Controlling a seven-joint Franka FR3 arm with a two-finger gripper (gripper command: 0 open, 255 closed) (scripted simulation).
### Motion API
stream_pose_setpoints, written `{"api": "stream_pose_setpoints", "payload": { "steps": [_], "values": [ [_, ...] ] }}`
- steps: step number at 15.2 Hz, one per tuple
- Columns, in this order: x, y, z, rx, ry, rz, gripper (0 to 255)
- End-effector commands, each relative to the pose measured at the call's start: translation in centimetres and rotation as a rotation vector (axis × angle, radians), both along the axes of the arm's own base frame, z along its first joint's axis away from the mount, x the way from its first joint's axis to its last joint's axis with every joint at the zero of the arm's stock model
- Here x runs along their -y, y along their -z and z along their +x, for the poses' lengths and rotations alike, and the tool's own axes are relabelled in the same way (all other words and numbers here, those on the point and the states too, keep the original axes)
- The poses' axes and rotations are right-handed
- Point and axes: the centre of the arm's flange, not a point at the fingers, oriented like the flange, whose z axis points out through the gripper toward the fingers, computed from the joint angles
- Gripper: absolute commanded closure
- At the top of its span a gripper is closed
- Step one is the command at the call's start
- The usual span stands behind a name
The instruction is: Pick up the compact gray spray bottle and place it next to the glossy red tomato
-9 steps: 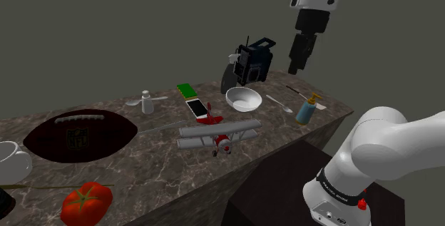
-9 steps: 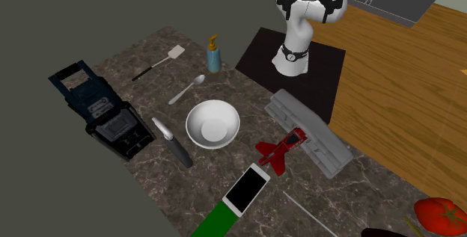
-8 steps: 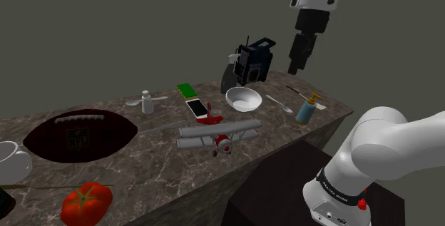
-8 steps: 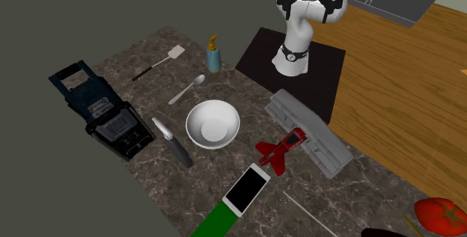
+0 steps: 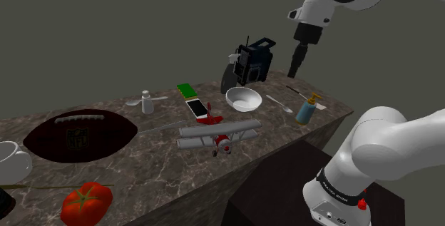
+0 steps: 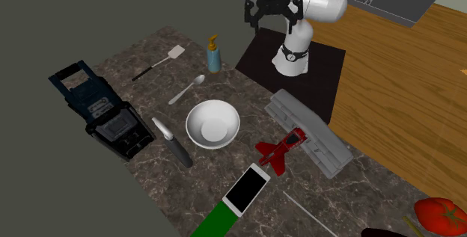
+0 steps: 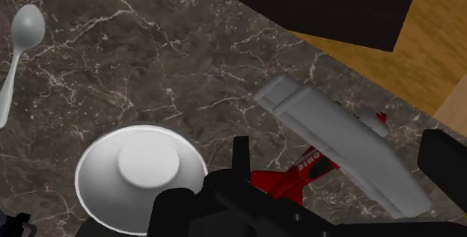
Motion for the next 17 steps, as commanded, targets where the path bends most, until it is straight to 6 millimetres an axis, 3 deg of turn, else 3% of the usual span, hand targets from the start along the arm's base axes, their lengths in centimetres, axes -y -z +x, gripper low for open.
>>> {"api": "stream_pose_setpoints", "payload": {
  "steps": [1,9,17],
  "values": [
    [2.3,1.3,0.7,0.032,-0.058,0.014,0],
    [10.4,6.7,5.4,0.150,-0.271,0.075,0],
    [16.9,11.8,12.4,0.268,-0.484,0.136,0]
  ]
}}
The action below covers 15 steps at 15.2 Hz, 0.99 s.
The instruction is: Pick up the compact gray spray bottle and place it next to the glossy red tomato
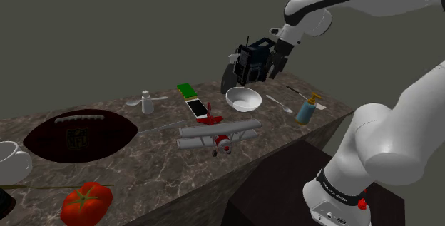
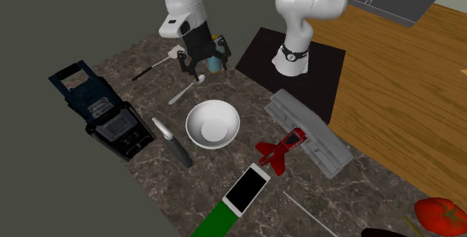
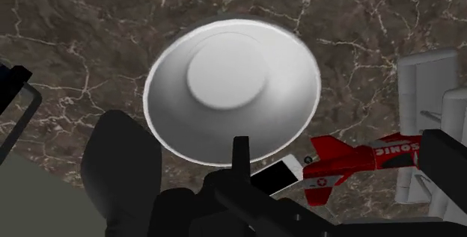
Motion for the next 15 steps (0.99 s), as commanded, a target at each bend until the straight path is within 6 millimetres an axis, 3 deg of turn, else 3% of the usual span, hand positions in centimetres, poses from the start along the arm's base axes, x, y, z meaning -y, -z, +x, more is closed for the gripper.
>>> {"api": "stream_pose_setpoints", "payload": {
  "steps": [1,8,15],
  "values": [
    [1.3,1.2,1.7,0.034,-0.059,0.014,0],
    [5.2,5.1,9.4,0.137,-0.245,0.068,0],
    [7.3,8.4,18.0,0.240,-0.431,0.121,0]
  ]
}}
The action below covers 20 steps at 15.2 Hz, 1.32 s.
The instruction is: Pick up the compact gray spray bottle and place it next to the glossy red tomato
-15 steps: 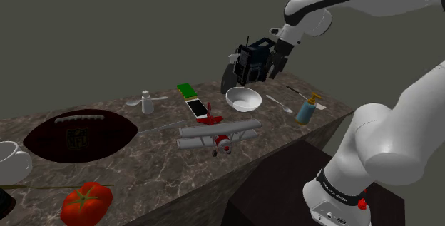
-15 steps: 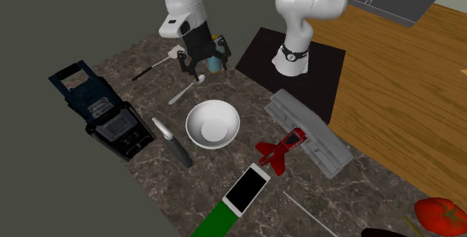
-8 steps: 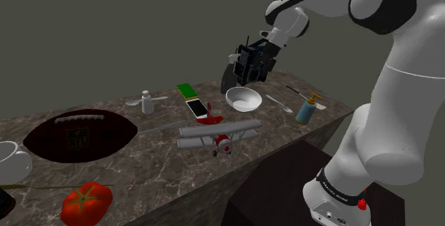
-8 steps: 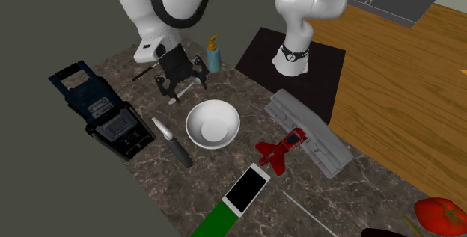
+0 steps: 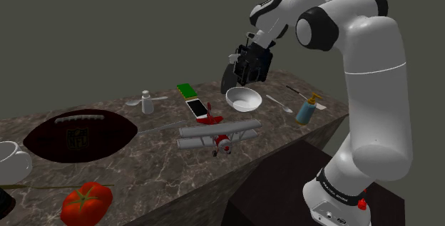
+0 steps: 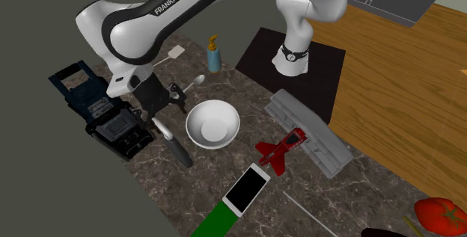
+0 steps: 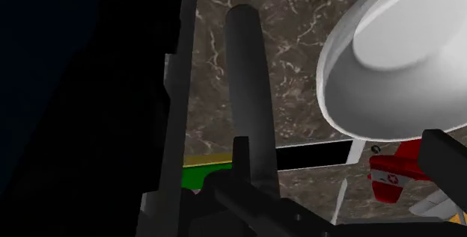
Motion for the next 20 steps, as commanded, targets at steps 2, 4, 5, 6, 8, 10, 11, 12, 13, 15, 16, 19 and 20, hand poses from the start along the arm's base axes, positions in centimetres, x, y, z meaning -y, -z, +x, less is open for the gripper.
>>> {"api": "stream_pose_setpoints", "payload": {
  "steps": [2,4,5,6,8,10,11,12,13,15,16,19,20],
  "values": [
    [0.4,1.3,4.0,0.046,-0.083,0.026,0],
    [0.1,1.8,4.3,0.048,-0.087,0.027,0],
    [-0.1,2.2,4.4,0.048,-0.087,0.027,0],
    [-0.4,2.7,4.4,0.048,-0.087,0.027,0],
    [-0.9,3.6,4.6,0.048,-0.087,0.027,0],
    [-1.6,4.8,4.8,0.048,-0.087,0.027,0],
    [-1.6,4.8,4.8,0.048,-0.086,0.027,0],
    [-1.6,4.8,4.8,0.048,-0.086,0.027,0],
    [-1.6,4.8,4.8,0.048,-0.086,0.027,0],
    [-1.6,4.8,4.8,0.048,-0.087,0.027,0],
    [-1.6,4.8,4.8,0.048,-0.086,0.027,0],
    [-1.7,4.8,4.9,0.048,-0.086,0.027,255],
    [-1.7,4.8,4.8,0.048,-0.086,0.027,255]
  ]
}}
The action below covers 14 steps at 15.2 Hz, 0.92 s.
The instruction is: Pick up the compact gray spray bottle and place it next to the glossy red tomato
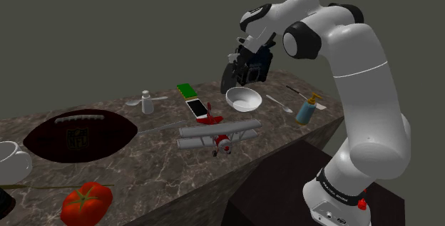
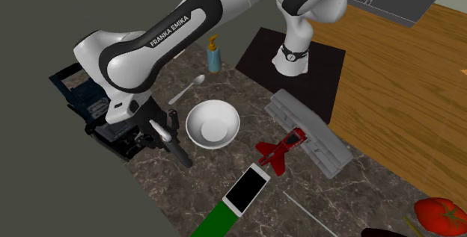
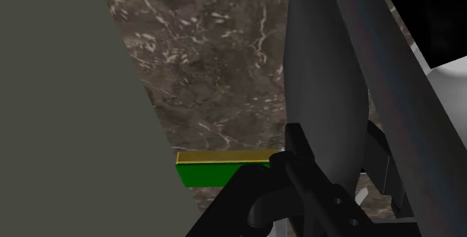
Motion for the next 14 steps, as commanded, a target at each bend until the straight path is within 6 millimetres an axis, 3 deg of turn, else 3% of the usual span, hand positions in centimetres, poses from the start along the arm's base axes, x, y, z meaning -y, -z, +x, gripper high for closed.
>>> {"api": "stream_pose_setpoints", "payload": {
  "steps": [1,8,14],
  "values": [
    [-0.3,0.9,0.0,-0.014,-0.004,0.008,255],
    [-0.3,0.9,0.0,-0.014,-0.004,0.007,255],
    [-0.3,-2.3,0.0,-0.014,-0.004,0.007,255]
  ]
}}
